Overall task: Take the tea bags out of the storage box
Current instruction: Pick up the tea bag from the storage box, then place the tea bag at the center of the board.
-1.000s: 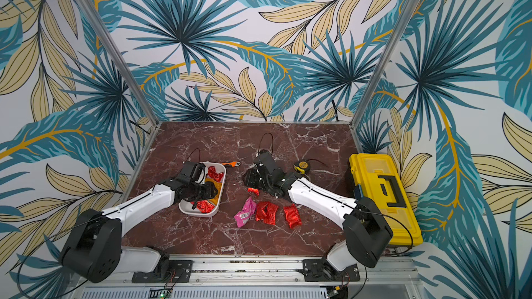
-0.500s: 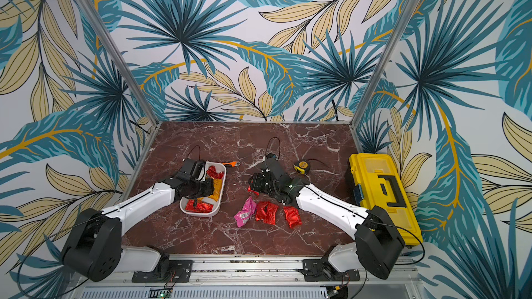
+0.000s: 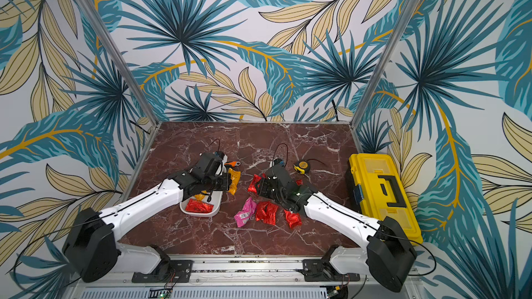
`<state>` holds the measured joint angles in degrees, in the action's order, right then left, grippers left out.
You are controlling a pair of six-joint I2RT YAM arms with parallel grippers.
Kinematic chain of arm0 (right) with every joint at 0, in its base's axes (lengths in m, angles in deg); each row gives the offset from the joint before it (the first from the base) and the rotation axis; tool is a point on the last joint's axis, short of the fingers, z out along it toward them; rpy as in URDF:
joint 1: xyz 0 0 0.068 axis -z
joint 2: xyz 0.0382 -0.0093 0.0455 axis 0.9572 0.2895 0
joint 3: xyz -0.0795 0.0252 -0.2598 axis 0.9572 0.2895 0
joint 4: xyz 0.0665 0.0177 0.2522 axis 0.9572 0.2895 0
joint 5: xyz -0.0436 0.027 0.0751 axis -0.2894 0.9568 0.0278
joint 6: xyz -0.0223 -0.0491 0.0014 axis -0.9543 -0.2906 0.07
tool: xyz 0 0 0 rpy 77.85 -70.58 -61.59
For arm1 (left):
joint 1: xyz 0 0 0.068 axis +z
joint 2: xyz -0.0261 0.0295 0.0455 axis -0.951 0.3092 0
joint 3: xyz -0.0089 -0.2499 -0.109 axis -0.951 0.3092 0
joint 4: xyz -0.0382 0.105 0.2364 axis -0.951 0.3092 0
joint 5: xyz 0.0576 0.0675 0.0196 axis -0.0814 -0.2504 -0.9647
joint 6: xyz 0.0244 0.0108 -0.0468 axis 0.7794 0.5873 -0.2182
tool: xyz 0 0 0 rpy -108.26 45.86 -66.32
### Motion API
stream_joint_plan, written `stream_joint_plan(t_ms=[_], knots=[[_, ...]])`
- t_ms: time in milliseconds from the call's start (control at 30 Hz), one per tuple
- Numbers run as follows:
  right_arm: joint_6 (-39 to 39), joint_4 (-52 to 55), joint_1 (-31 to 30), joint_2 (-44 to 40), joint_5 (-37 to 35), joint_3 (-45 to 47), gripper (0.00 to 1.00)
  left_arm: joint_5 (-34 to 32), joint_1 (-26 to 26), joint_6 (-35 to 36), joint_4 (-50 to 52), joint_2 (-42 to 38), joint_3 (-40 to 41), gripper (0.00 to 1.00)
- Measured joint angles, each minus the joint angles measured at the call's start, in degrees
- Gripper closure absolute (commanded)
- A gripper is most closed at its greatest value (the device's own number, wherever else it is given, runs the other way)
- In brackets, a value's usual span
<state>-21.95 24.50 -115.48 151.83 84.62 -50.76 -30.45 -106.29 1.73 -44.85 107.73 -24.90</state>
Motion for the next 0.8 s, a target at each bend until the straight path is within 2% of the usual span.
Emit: stream_joint_plan(t_ms=[100, 200, 267, 333, 433, 567, 733, 800], knots=[[0.61, 1.18, 0.00, -2.14, -0.46, 1.29, 0.54, 0.07, -0.04, -0.74, -1.90, 6.78, -1.70, 0.95], [0.90, 2.10, 0.00, -3.87, -1.09, 2.01, 0.54, 0.63, -0.26, -1.62, -4.04, 12.07, -3.23, 0.88], [1.05, 2.64, 0.00, -4.74, -1.49, 2.12, 0.54, 1.42, -0.48, -2.19, -5.55, 14.71, -4.17, 0.80], [1.05, 3.13, 0.00, -5.25, -1.81, 2.12, 0.54, 2.01, -0.72, -3.02, -6.80, 16.50, -4.94, 0.62], [1.03, 3.74, 0.00, -5.27, -1.90, 2.12, 0.54, 2.01, -0.87, -3.26, -7.32, 16.37, -5.03, 0.43], [0.98, 4.13, 0.00, -5.03, -1.86, 2.08, 0.53, -0.55, -0.87, -2.64, -5.11, 11.34, -5.01, 0.35], [0.79, 4.15, 0.00, -3.15, -1.36, 1.70, 0.53, -7.39, -0.13, -1.29, -0.04, -2.64, -4.70, 0.34], [0.81, 3.98, 0.00, -2.36, -0.81, 1.70, 0.53, -9.55, 1.73, -0.17, 1.70, -8.44, -3.28, 0.34]])
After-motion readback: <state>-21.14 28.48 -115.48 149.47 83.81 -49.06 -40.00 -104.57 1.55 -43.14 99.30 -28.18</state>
